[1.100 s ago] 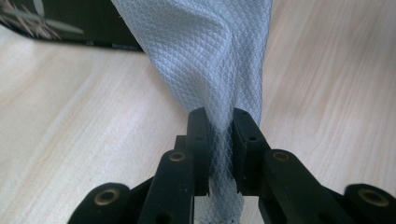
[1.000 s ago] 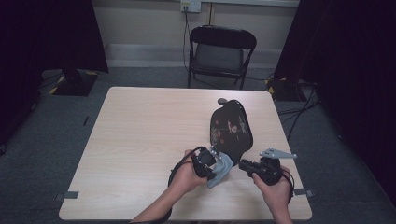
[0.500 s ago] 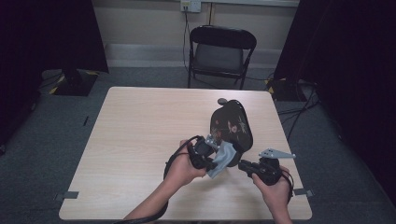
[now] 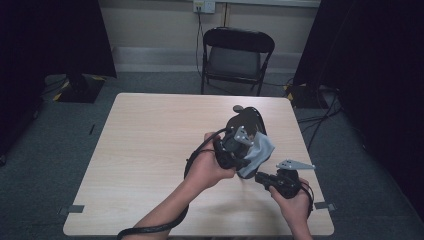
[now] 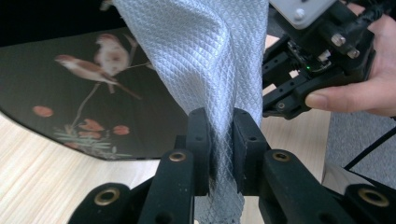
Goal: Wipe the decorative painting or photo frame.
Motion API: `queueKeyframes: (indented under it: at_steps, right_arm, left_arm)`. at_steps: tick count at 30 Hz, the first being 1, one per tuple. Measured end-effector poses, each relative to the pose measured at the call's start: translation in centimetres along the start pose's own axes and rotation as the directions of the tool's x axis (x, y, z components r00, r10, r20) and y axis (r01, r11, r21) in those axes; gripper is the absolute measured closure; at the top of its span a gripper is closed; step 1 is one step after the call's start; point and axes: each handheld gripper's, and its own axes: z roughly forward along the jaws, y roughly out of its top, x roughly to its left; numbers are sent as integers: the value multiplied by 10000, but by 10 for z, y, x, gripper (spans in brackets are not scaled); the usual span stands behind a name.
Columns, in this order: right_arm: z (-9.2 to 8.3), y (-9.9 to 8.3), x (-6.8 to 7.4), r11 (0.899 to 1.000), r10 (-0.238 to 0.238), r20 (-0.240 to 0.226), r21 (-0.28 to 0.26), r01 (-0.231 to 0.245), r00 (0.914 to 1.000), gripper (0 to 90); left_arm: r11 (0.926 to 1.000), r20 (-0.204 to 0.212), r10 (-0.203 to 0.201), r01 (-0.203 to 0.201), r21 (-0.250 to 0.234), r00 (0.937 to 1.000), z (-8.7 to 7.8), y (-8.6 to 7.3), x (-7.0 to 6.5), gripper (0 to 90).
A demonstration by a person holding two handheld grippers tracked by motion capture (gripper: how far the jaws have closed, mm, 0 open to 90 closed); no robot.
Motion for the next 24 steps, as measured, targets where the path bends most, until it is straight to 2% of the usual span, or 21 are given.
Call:
queueKeyframes:
  at_steps: [4, 11, 24]
  right_arm:
    - [-1, 0, -1, 10000, 3, 41, -26, -2, 10000, 792]
    - [-3, 1, -2, 10000, 27, 74, -88, -27, 10000, 790]
    - [-7, 2, -3, 9999, -18, 155, -130, 20, 9999, 778]
  left_arm:
    - [9997, 127, 4, -7, 247, 9999, 14, -8, -2, 790]
    - [9982, 168, -81, 71, 595, 9998, 26, -23, -1, 791]
    - [9921, 325, -486, 445, 1172, 9983, 54, -56, -1, 791]
